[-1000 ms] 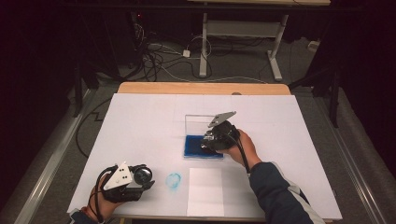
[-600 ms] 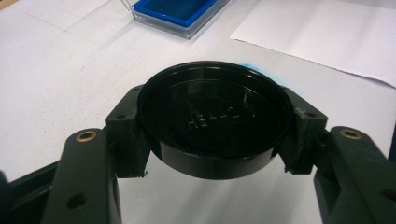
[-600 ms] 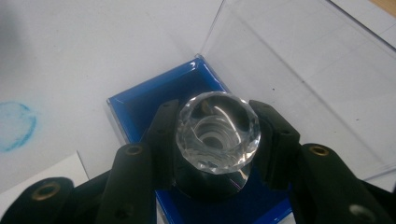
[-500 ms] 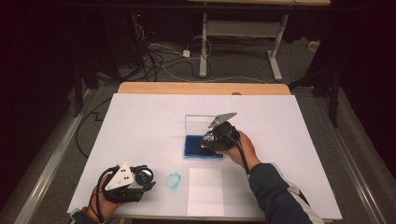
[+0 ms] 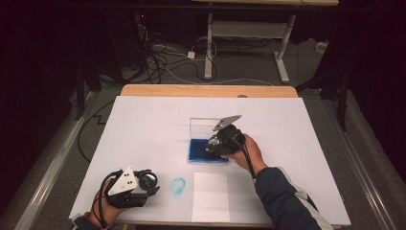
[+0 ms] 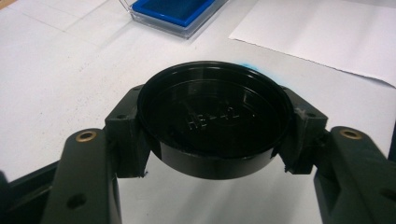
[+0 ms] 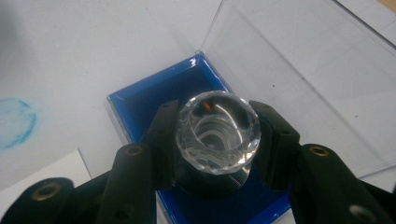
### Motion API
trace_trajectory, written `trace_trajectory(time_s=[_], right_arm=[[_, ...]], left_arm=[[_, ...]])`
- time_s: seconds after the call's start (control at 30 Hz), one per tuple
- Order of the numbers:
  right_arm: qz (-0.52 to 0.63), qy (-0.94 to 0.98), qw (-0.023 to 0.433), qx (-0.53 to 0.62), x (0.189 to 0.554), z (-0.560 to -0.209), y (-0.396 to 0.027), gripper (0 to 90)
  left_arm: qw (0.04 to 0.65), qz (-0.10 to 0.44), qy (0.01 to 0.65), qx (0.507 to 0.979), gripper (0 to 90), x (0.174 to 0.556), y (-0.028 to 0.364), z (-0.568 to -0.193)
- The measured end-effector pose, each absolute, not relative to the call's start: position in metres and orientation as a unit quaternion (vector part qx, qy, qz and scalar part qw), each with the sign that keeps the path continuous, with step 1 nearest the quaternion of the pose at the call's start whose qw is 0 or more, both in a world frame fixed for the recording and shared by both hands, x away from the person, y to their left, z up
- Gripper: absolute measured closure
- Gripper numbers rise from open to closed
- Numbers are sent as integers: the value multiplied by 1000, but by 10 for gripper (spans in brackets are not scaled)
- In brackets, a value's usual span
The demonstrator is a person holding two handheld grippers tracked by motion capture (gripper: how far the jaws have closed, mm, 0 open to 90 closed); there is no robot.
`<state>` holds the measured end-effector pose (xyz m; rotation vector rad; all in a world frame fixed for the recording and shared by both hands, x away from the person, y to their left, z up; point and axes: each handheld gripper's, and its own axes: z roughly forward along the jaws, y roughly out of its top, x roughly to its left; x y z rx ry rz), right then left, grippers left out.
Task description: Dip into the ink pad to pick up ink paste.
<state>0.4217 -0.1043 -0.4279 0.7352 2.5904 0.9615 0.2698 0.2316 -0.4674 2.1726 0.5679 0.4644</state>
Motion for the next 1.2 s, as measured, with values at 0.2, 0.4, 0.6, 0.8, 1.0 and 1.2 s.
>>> trace_trajectory(time_s=[0.2,0.4,0.6,0.8,1.0,1.2], right_arm=[[350,893,139,248,420,-420,-106,572],[365,888,139,244,417,-406,-102,572],[378,885,143,230,413,-392,-95,572],[383,885,148,221,410,-377,-91,572],[374,890,146,217,411,-377,-89,572],[347,899,140,230,418,-397,-89,572]], left_arm=[[413,185,227,862,361,270,232,-467],[413,185,226,863,361,270,232,-467],[413,186,226,862,360,270,233,-467],[415,185,226,861,360,270,233,-467],[416,184,226,861,360,270,233,-466],[415,184,226,862,360,271,233,-467]])
